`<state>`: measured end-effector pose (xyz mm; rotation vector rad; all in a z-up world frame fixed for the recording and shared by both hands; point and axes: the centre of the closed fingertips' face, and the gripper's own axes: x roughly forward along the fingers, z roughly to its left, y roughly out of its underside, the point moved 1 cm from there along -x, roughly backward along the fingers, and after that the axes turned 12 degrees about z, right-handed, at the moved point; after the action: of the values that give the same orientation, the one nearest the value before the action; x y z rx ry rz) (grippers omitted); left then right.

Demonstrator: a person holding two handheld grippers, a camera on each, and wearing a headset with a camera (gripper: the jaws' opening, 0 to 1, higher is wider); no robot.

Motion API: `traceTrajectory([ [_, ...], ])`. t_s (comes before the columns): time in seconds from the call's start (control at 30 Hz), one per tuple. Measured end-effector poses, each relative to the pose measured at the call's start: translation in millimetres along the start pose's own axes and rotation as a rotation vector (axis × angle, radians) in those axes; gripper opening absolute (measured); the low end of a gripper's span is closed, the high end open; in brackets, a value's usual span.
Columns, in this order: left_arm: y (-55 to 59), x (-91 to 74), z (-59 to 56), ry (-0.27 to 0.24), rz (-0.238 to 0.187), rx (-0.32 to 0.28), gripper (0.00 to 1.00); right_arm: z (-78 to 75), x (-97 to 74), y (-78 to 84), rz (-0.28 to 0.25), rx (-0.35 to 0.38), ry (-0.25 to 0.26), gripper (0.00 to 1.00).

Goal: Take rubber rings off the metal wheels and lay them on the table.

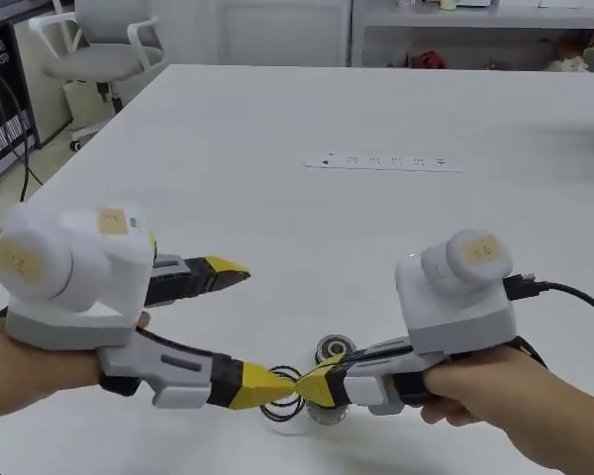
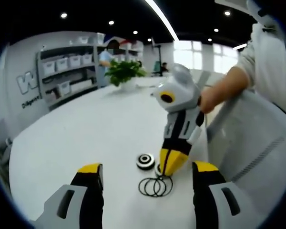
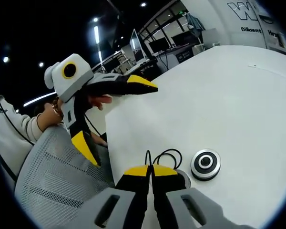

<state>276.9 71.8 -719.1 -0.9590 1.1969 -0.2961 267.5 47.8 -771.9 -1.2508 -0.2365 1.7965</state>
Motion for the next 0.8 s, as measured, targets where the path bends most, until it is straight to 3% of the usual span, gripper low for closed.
traceTrajectory([
  [0.23, 13.4, 6.2, -10.4, 0.038, 0.068, 0.032, 0.78, 3.2, 5.1, 5.4, 0.035, -0.037, 0.011, 0.0],
  [0.67, 16.0, 5.3, -12.2, 0.044, 0.074, 0.021, 0.78, -0.5, 10.3, 9.9, 0.072, -0.158, 0.087, 0.0],
  [0.8, 17.8, 6.7, -15.1, 0.053, 0.084, 0.026, 0.78, -3.2, 12.2, 8.9, 0.08, -0.247, 0.14, 0.0],
])
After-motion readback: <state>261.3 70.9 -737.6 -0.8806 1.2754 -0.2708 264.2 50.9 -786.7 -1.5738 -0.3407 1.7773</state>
